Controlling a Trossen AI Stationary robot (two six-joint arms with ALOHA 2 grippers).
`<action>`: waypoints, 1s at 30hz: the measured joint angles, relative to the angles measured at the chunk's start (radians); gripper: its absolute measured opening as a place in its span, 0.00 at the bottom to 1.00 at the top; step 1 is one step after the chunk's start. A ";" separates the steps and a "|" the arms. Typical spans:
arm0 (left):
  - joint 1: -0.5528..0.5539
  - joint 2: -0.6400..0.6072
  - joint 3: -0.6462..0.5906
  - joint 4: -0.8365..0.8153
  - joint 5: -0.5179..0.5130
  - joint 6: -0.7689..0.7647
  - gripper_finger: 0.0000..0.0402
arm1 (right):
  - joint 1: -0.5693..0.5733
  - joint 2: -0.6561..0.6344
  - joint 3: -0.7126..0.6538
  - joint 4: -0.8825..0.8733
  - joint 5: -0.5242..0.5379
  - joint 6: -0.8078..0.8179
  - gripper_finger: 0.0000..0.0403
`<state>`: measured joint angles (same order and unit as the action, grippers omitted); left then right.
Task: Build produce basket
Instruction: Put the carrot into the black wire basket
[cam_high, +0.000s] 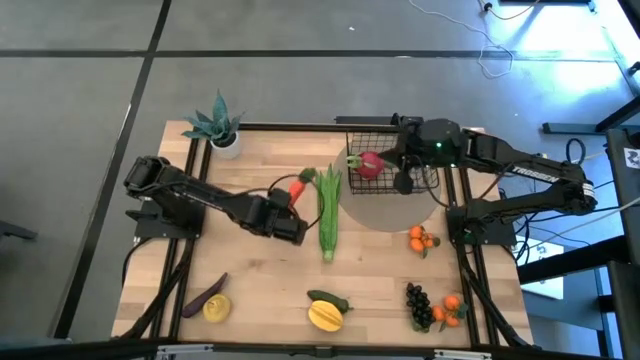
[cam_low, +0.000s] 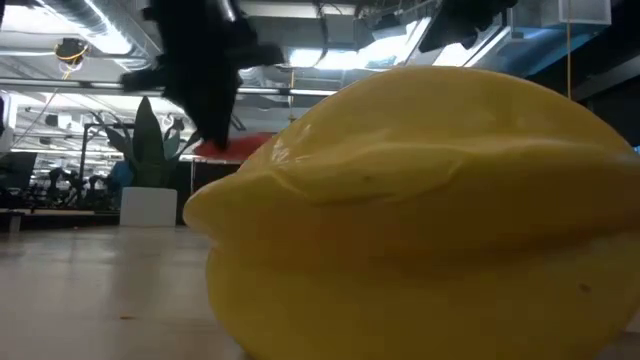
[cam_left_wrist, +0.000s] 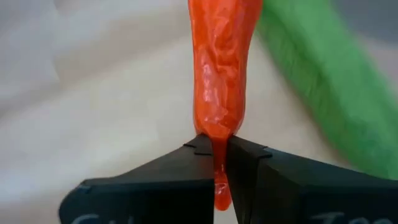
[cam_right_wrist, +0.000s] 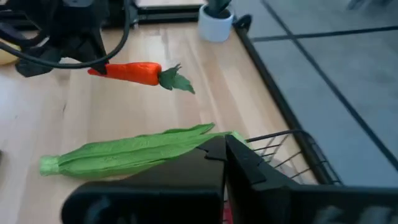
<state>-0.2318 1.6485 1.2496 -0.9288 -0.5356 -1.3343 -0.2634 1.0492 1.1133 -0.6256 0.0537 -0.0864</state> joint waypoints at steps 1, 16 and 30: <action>0.015 0.000 0.024 -0.002 -0.021 0.051 0.00 | 0.000 -0.008 0.000 0.000 0.004 0.000 0.00; 0.275 -0.001 0.231 0.414 0.081 0.955 0.00 | -0.001 -0.078 0.000 -0.086 0.107 -0.015 0.00; 0.405 0.082 0.231 0.649 0.221 1.136 0.00 | -0.021 -0.088 0.000 -0.075 0.200 0.066 0.02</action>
<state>0.1728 1.7308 1.4803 -0.2800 -0.3142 -0.1986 -0.2848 0.9611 1.1133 -0.7007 0.2539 -0.0208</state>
